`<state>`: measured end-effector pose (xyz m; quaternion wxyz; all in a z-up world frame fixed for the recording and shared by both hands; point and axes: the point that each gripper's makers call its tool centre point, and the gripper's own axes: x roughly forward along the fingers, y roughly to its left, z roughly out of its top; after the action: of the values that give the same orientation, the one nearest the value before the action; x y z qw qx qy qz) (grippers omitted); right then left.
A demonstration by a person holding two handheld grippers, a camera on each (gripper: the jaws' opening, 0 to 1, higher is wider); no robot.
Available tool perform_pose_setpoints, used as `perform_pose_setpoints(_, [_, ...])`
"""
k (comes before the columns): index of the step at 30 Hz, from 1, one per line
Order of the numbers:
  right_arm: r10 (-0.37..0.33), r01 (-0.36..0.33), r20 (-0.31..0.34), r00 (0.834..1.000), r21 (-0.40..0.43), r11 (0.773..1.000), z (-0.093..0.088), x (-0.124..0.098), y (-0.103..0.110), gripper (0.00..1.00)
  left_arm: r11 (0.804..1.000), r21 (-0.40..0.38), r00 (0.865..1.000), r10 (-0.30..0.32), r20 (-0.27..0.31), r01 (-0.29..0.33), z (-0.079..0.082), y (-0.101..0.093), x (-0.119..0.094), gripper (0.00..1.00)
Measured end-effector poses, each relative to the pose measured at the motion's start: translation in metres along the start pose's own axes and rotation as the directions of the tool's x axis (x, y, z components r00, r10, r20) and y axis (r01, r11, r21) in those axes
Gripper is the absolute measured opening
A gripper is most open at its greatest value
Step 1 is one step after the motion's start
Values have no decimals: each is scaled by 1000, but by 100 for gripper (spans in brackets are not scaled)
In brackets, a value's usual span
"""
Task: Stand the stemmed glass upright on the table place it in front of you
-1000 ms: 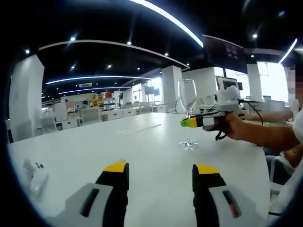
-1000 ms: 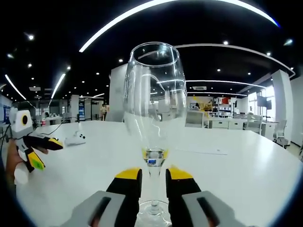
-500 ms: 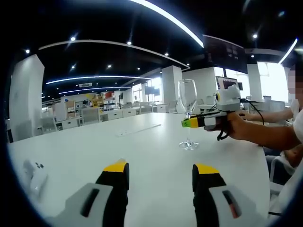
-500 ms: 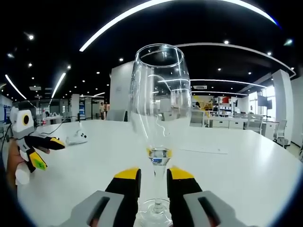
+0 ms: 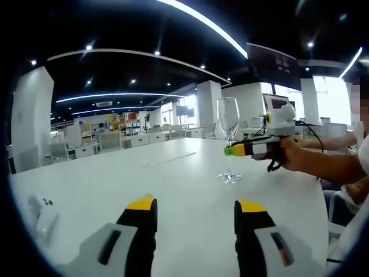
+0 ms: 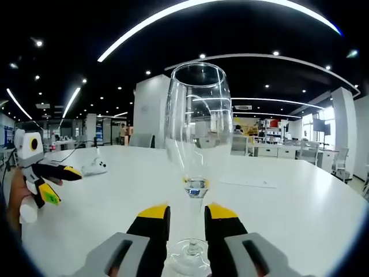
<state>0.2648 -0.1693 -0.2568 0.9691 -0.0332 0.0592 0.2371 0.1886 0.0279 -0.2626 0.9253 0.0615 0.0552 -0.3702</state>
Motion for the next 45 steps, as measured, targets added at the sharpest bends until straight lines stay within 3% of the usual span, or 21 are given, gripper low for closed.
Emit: perform_pose_setpoints(45, [-38,38,40,998,0,999,3,-51,-1,27,1000,2,1000,6,-4,-6,-1,-1,0,54])
